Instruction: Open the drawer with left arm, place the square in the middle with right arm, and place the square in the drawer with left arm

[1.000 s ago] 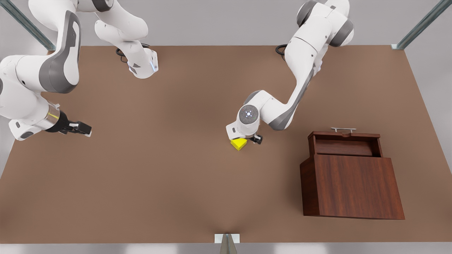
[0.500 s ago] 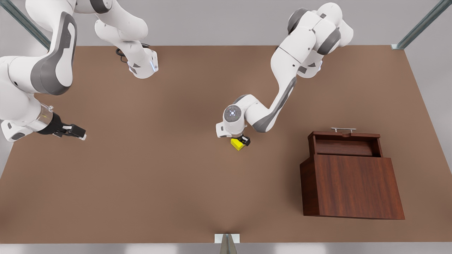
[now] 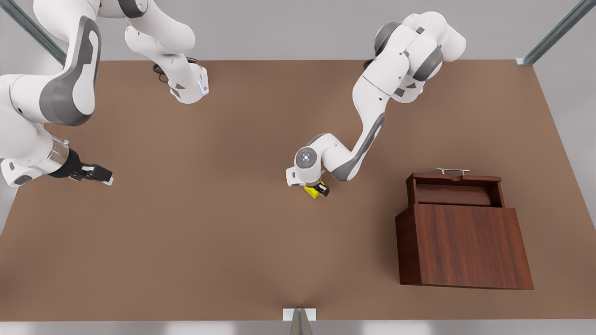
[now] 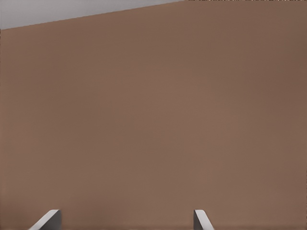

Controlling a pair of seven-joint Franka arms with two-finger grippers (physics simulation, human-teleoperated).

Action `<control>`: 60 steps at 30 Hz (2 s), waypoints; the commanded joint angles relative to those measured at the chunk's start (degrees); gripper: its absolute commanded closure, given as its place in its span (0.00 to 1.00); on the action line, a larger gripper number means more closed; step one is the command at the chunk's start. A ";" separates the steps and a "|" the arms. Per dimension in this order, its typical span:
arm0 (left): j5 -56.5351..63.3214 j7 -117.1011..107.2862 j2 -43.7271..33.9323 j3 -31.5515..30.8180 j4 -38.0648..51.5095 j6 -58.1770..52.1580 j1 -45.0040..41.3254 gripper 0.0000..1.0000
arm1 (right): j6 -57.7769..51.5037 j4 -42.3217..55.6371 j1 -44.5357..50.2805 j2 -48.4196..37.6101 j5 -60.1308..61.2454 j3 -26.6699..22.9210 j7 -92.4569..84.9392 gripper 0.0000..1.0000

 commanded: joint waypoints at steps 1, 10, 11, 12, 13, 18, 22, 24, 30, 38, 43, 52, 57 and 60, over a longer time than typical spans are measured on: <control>0.00 0.00 0.01 0.00 0.00 0.01 0.00 0.18 | 0.00 0.00 -0.01 -0.01 0.00 0.00 0.00 0.00; 0.00 -0.09 0.01 0.00 0.09 -0.08 0.00 0.30 | 0.79 0.00 -0.36 0.08 0.00 -0.09 0.00 0.00; 0.00 -0.18 -0.25 0.00 0.09 -0.52 0.00 0.30 | 0.79 0.00 -0.36 -0.01 -0.08 -0.09 0.00 0.00; 0.00 -0.26 -0.78 0.00 0.18 -0.87 0.00 0.30 | 0.79 0.00 -0.36 -0.01 0.00 -0.09 0.00 0.00; -0.08 -0.44 -1.74 0.00 0.26 -1.31 0.09 0.30 | 0.79 0.00 -0.36 -0.01 0.00 -0.09 0.00 0.00; -2.37 0.17 -10.00 0.35 0.53 -10.80 0.18 0.29 | 0.79 0.00 -0.36 0.08 0.00 -0.09 0.00 0.00; -8.52 7.90 -17.47 4.48 0.62 -19.24 1.41 0.29 | 0.88 0.00 -0.36 0.08 0.00 -0.09 0.00 0.00; -11.68 16.16 -20.02 9.05 0.53 -23.37 1.41 0.29 | 0.88 0.00 -0.36 0.08 0.00 -0.09 0.00 0.00; -12.48 37.96 -23.01 20.83 -0.09 -27.77 1.41 0.28 | 0.79 0.00 -0.45 0.08 -0.08 -0.09 0.00 0.00; -13.44 69.34 -22.93 37.61 -3.25 -28.29 1.23 0.27 | 0.79 0.00 -0.45 0.08 -0.08 -0.09 0.00 0.00; -13.44 77.87 -22.66 41.75 -5.10 -28.21 1.23 0.27 | 0.97 -0.09 -0.45 0.08 0.00 -0.09 0.00 0.00; -13.18 80.42 -22.13 43.33 -7.21 -27.77 1.23 0.26 | 1.32 -0.09 -0.45 0.08 0.00 -0.09 0.00 0.00; -13.27 80.42 -21.61 43.33 -7.82 -27.42 1.23 0.25 | 1.32 -0.09 -0.45 0.08 0.00 -0.09 0.09 0.00; -13.36 80.51 -21.08 43.24 -7.82 -26.89 1.32 0.25 | 1.32 0.00 -0.45 0.17 0.00 -0.09 0.09 0.00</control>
